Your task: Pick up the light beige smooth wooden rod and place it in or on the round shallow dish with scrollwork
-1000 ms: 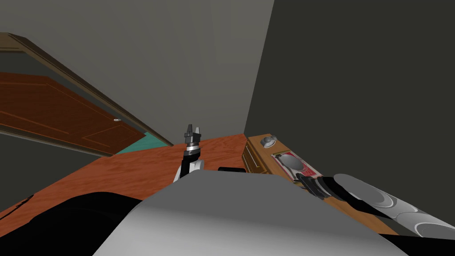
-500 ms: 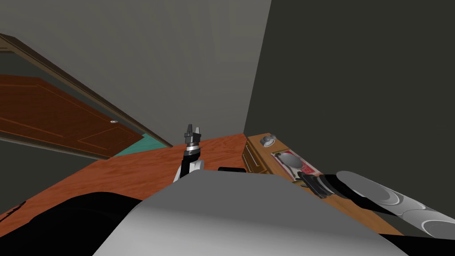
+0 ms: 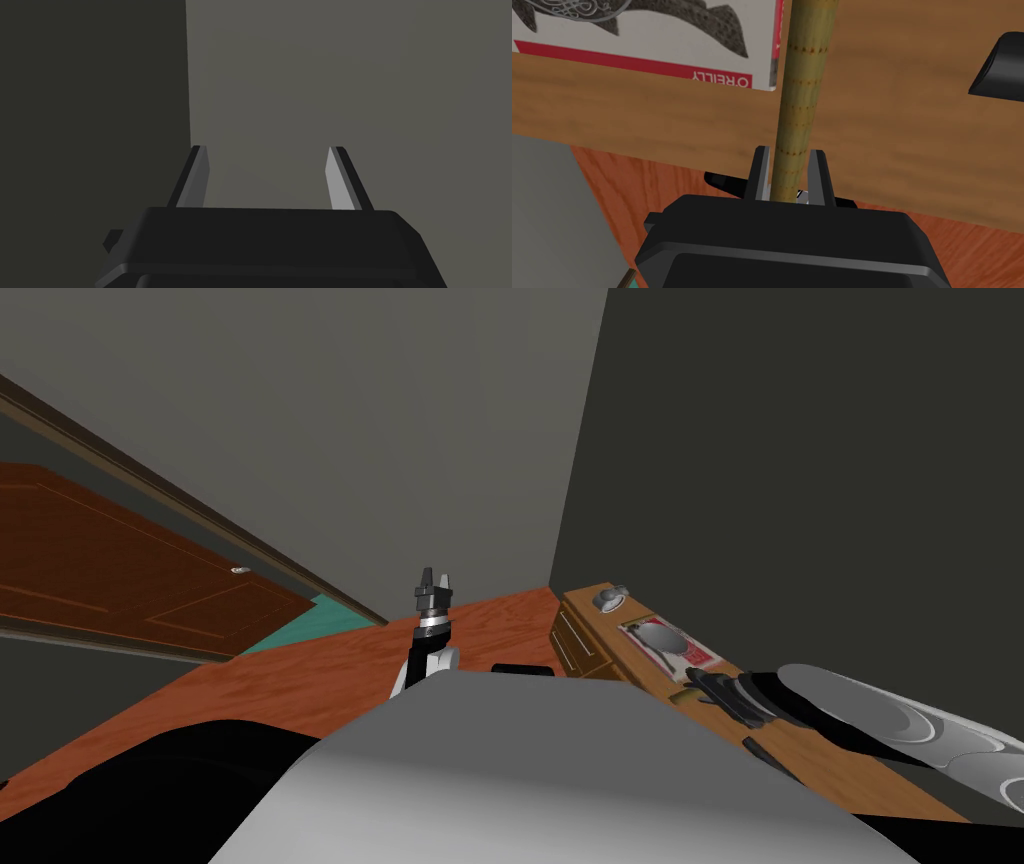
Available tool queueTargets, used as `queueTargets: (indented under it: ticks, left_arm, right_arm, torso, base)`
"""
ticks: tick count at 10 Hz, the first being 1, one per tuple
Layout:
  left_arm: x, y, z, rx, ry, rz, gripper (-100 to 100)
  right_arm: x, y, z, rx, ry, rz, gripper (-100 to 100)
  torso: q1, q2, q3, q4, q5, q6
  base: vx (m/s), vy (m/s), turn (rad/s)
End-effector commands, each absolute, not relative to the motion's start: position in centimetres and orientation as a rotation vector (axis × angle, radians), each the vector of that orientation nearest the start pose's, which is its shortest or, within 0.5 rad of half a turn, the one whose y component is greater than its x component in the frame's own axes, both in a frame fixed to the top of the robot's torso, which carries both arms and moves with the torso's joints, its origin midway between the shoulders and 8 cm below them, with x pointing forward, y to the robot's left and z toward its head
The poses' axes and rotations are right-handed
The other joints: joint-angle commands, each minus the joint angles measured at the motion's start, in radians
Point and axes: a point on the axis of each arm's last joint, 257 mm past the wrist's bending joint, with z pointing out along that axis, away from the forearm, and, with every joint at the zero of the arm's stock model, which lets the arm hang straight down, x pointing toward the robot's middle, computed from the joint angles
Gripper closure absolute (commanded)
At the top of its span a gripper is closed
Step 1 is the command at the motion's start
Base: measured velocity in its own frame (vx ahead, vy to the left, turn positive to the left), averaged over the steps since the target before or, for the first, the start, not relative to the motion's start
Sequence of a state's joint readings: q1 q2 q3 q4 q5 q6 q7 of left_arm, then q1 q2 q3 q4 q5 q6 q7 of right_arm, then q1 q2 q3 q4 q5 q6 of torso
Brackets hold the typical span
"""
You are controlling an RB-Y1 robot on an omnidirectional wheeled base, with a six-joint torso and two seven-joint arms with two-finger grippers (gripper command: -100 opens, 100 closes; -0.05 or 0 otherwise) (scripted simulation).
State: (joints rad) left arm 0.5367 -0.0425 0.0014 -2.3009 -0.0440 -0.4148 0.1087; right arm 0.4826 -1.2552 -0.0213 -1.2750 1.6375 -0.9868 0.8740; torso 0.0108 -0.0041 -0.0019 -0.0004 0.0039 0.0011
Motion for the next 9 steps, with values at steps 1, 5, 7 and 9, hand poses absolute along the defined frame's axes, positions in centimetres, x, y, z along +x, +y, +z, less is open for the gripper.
queueTargets:
  ticks: [1,5,7,9]
  left_arm:
    - [35.1,28.6,0.5,-0.785,0.633,-1.333,0]
    - [35.0,28.6,0.5,-0.785,0.633,-1.333,0]
    - [35.0,28.6,0.5,-0.785,0.633,-1.333,0]
    - [35.0,28.6,0.5,-0.785,0.633,-1.333,0]
  right_arm:
    - [17.4,-64.3,-36.2,-2.553,1.782,-0.249,100]
    - [21.5,-69.3,-31.0,-2.545,1.832,-0.505,100]
    - [22.3,-69.8,-30.2,-2.502,1.864,-0.544,100]
    - [22.8,-69.7,-30.0,-2.443,1.901,-0.555,100]
  torso:
    - [0.000,0.000,0.000,0.000,0.000,0.000]
    - [-0.012,-0.013,-0.008,-0.002,-0.001,-0.003]
    - [-0.018,-0.017,-0.010,-0.004,-0.004,-0.003]
    - [-0.018,-0.013,-0.008,-0.003,-0.005,-0.002]
  base:
    - [0.049,0.087,-0.065]
    - [0.133,-0.021,-0.009]
    - [0.168,-0.117,0.041]
    - [0.104,-0.101,0.034]
